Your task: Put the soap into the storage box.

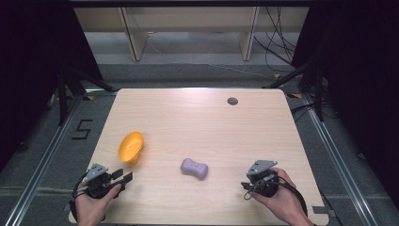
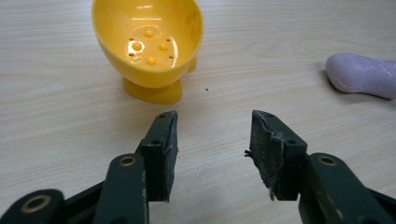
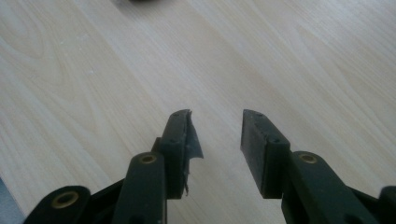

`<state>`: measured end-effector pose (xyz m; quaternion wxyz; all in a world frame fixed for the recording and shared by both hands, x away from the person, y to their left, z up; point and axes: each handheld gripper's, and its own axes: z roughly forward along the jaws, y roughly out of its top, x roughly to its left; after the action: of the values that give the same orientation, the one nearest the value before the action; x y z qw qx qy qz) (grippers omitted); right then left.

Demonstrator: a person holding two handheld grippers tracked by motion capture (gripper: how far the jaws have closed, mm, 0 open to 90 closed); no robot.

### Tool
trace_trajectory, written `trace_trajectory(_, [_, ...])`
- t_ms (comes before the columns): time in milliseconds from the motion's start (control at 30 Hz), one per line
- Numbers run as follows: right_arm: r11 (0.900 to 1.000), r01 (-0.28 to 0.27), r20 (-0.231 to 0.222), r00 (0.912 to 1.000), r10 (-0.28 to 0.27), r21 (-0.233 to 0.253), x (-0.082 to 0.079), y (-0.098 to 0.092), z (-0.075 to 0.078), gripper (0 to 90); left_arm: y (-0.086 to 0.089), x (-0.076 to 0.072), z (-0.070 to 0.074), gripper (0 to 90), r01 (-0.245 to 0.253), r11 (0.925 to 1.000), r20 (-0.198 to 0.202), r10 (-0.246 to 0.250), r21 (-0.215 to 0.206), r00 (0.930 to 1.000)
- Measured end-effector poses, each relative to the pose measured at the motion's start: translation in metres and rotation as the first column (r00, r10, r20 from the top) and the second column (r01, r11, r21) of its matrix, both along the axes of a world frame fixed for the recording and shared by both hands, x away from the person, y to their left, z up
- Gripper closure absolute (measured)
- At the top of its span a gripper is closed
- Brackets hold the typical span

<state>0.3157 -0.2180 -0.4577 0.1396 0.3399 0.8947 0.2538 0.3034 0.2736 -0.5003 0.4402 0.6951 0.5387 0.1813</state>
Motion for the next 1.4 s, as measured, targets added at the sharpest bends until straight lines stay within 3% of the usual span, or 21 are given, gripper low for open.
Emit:
trace_trajectory(133, [1.000,-0.012,0.014,0.9998,0.012,-0.002,0.000,0.000,-0.002,61.5,-0.004,-0.001,0.000,48.7,0.013,0.9998,0.011,-0.013,0.016,0.9999])
trace_trajectory(167, [1.000,-0.006,-0.001,1.0000,0.006,-0.003,0.000,0.001,-0.001,61.1,-0.003,-0.001,0.001,47.9,0.026,0.9992,0.008,-0.026,0.030,0.9996])
trace_trajectory(533, [0.999,-0.053,-0.002,0.9986,0.053,-0.006,0.001,0.006,-0.004,57.4,-0.009,0.000,-0.001,42.5,0.062,0.9972,0.017,-0.063,0.042,0.9979])
trace_trajectory(700, [0.998,-0.062,0.010,0.9981,0.062,0.002,0.002,0.005,-0.005,56.9,-0.011,0.000,-0.001,41.9,0.072,0.9964,0.020,-0.073,0.046,0.9972])
trace_trajectory(767, [0.999,-0.047,-0.005,0.9989,0.047,0.008,0.002,0.007,-0.005,56.5,-0.012,0.000,-0.001,41.5,0.080,0.9956,0.022,-0.081,0.048,0.9964])
trace_trajectory(833, [0.997,-0.070,0.012,0.9974,0.071,-0.022,0.005,0.006,-0.003,55.8,-0.014,-0.001,-0.001,41.2,0.074,0.9962,0.021,-0.075,0.045,0.9969])
trace_trajectory(867, [0.998,-0.056,0.006,0.9984,0.056,0.001,0.005,0.009,-0.003,55.7,-0.014,-0.001,-0.001,41.0,0.088,0.9949,0.024,-0.089,0.049,0.9957])
trace_trajectory(967, [0.997,-0.076,0.000,0.9971,0.076,0.009,0.007,0.012,0.000,55.8,-0.015,-0.001,0.000,40.3,0.089,0.9951,0.028,-0.090,0.044,0.9956])
trace_trajectory(1133, [0.993,-0.115,-0.012,0.9934,0.114,-0.033,0.018,0.025,0.007,55.7,-0.015,-0.002,-0.001,39.7,0.082,0.9957,0.025,-0.084,0.043,0.9962])
trace_trajectory(1200, [0.989,-0.141,-0.046,0.9892,0.139,-0.035,0.023,0.032,0.009,55.7,-0.015,-0.002,-0.001,39.5,0.081,0.9959,0.024,-0.082,0.040,0.9963])
trace_trajectory(1400, [0.980,-0.191,-0.078,0.9795,0.186,-0.054,0.039,0.055,0.015,54.9,-0.016,-0.002,-0.002,39.2,0.074,0.9966,0.017,-0.075,0.037,0.9971])
